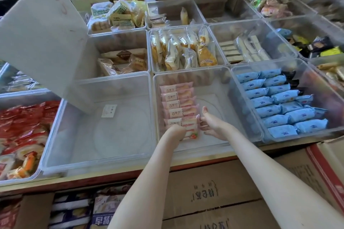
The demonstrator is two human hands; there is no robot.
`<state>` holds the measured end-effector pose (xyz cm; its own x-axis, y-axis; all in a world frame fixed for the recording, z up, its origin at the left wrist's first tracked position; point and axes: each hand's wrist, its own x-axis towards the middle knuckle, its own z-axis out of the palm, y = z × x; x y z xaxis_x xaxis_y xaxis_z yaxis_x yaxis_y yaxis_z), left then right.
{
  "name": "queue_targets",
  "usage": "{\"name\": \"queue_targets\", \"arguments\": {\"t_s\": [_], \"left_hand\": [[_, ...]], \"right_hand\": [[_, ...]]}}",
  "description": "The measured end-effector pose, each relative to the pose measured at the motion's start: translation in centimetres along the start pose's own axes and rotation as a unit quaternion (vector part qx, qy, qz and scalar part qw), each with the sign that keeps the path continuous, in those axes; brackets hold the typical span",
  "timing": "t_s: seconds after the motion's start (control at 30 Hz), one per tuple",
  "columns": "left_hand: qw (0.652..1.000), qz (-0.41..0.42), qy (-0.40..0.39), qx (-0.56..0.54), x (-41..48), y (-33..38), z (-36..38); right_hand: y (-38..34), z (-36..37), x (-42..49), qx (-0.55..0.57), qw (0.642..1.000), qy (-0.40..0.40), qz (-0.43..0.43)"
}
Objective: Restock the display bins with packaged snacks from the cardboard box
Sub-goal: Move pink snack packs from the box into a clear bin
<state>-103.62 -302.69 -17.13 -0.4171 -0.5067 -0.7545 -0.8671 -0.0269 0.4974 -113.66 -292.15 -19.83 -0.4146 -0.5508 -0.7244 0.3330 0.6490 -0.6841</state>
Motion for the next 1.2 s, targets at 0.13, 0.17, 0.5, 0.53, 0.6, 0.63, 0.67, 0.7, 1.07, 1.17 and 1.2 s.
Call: {"name": "queue_targets", "arguments": {"t_s": [0.13,0.17,0.5,0.53,0.6,0.63,0.67,0.7,1.07,1.17,1.2], "left_hand": [[0.998,-0.015,-0.034,-0.048,-1.2,-0.1,0.0],[0.997,-0.014,-0.023,-0.077,-1.6,0.1,0.1],[0.974,0.217,0.066,0.010,-15.4,7.4,8.0],[0.965,0.253,0.069,0.026,-17.7,8.1,9.4],[0.947,0.307,0.079,0.055,-22.2,9.1,12.7],[0.937,0.329,0.091,0.073,-24.3,9.5,14.5],[0.927,0.348,0.108,0.092,-26.3,9.8,16.5],[0.916,0.366,0.125,0.107,-28.2,10.0,18.6],[0.848,0.404,0.152,0.307,-38.0,10.1,42.4],[0.878,0.321,0.119,0.336,-35.4,9.4,47.0],[0.888,0.293,0.102,0.340,-34.3,9.1,48.1]], "right_hand": [[-0.5,-0.6,-2.0,-0.251,0.953,0.134,-0.106],[-0.7,-1.0,-2.6,-0.307,0.927,0.165,-0.136],[-2.9,-8.8,-17.6,-0.380,0.838,0.288,-0.263],[-2.5,-9.9,-19.5,-0.381,0.834,0.296,-0.268],[-1.1,-12.2,-23.8,-0.384,0.824,0.310,-0.277],[0.0,-13.4,-26.1,-0.388,0.818,0.318,-0.283],[1.2,-14.8,-28.5,-0.394,0.808,0.328,-0.289],[2.6,-16.3,-30.8,-0.401,0.799,0.339,-0.294],[22.1,-31.5,-42.7,-0.415,0.822,0.343,-0.187],[25.8,-34.1,-41.0,-0.409,0.841,0.326,-0.137],[26.8,-34.7,-40.3,-0.407,0.845,0.322,-0.129]]}}
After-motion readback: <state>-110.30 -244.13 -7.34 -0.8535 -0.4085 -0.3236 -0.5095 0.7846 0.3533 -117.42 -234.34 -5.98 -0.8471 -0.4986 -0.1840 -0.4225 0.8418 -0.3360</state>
